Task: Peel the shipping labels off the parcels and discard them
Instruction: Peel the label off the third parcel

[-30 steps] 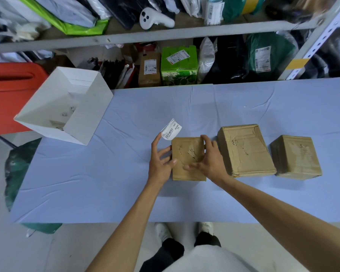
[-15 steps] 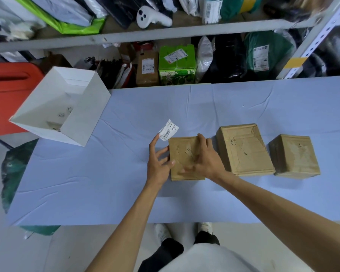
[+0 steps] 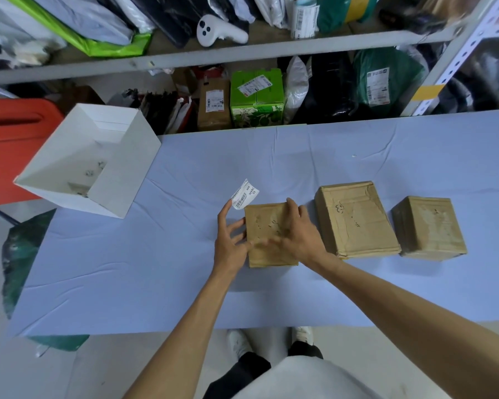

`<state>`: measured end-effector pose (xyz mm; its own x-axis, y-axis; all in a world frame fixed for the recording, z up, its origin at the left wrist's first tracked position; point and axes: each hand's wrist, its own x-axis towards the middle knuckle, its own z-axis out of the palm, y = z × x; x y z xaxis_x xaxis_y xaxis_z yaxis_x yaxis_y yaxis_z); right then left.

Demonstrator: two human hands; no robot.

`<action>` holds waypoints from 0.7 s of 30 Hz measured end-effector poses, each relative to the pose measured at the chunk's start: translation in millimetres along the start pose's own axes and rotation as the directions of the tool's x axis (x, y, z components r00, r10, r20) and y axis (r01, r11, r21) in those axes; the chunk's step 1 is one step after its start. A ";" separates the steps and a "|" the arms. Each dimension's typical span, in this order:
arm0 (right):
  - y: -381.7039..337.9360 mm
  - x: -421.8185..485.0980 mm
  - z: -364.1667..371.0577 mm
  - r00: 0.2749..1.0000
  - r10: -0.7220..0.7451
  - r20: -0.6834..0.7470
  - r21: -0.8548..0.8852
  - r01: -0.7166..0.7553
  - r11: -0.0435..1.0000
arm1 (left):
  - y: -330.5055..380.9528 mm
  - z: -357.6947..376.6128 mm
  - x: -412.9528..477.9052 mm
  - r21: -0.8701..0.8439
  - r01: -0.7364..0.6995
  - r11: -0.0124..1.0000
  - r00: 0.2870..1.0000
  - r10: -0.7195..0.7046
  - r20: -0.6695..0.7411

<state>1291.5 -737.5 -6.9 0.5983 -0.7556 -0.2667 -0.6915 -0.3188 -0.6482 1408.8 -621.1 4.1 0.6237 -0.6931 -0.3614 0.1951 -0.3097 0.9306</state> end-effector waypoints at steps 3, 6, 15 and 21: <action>-6.4 -3.9 4.5 1.000 0.023 -0.001 -0.108 -0.023 0.994 | 1.0 -0.2 0.2 0.011 0.018 1.000 1.000 -0.018 -0.017; -9.2 -1.6 5.2 0.997 0.012 -0.076 -0.056 -0.016 0.998 | 2.2 -2.0 -0.8 0.034 0.012 0.999 1.000 -0.011 -0.026; -4.6 3.7 -1.3 0.998 0.003 -0.067 -0.026 -0.005 1.000 | 3.0 -5.3 -2.3 0.039 0.031 0.999 0.999 -0.030 -0.033; -16.4 1.8 8.6 0.995 0.083 -0.064 -0.171 -0.093 0.981 | 5.7 -4.2 -1.5 0.039 0.042 0.998 0.999 -0.042 -0.017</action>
<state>1307.4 -728.6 -2.9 0.5118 -0.8144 -0.2736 -0.8031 -0.3403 -0.4892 1412.1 -619.1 10.2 0.6274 -0.6688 -0.3989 0.1913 -0.3641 0.9115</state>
